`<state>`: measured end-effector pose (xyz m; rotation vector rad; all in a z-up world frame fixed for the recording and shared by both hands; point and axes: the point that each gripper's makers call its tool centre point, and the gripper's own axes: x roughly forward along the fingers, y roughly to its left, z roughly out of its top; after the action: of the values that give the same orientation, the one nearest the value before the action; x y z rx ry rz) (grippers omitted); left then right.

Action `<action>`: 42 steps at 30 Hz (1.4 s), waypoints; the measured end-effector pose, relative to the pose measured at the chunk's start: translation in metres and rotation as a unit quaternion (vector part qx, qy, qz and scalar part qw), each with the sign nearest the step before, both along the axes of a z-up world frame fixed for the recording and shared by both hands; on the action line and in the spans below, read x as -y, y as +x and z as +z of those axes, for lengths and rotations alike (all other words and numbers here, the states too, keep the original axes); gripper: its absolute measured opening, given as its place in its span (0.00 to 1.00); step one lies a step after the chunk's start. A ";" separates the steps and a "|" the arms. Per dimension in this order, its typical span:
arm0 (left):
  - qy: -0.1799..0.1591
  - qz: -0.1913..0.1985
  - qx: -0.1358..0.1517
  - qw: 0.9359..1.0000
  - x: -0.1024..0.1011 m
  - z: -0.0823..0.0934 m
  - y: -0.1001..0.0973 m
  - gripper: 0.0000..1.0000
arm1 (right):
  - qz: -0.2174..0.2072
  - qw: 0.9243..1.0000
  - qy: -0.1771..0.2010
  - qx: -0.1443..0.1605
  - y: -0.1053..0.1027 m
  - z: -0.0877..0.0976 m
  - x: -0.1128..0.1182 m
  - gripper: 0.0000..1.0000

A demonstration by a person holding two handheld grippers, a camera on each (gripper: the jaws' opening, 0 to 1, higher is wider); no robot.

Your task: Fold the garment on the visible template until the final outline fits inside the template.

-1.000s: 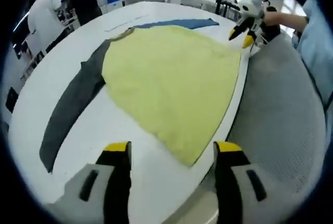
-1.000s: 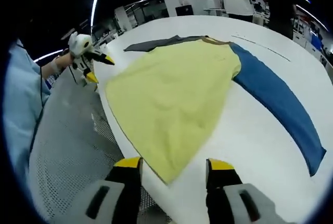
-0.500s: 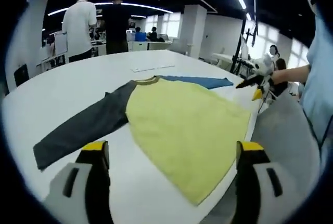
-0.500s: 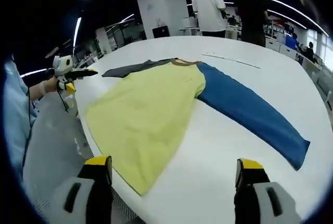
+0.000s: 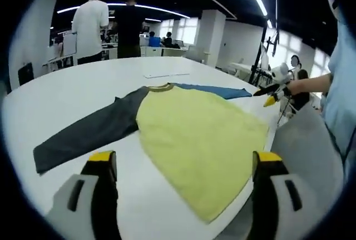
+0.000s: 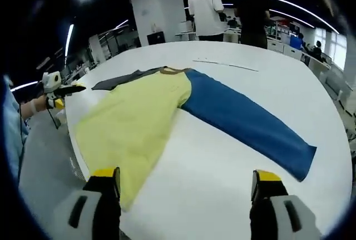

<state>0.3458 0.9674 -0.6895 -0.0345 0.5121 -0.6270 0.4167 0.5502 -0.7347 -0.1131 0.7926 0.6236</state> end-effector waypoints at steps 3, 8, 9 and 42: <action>-0.008 0.005 -0.003 1.000 -0.002 -0.003 -0.001 0.99 | -0.047 0.999 -0.012 -0.013 0.012 -0.006 0.030 0.95; -0.009 0.013 0.002 1.000 -0.006 -0.002 -0.005 0.98 | -0.129 0.991 -0.017 0.001 0.036 -0.001 0.078 0.90; -0.011 0.015 0.002 1.000 -0.007 -0.001 -0.006 0.98 | -0.141 0.990 -0.021 0.005 0.039 -0.001 0.086 0.88; -0.086 0.073 -0.018 0.993 -0.020 -0.002 -0.028 0.93 | -0.347 0.937 -0.031 -0.021 0.063 -0.031 0.158 0.17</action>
<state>0.3182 0.9878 -0.6915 -0.2443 0.4849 -0.5269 0.4799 0.3925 -0.7653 0.1241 0.8282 -0.0704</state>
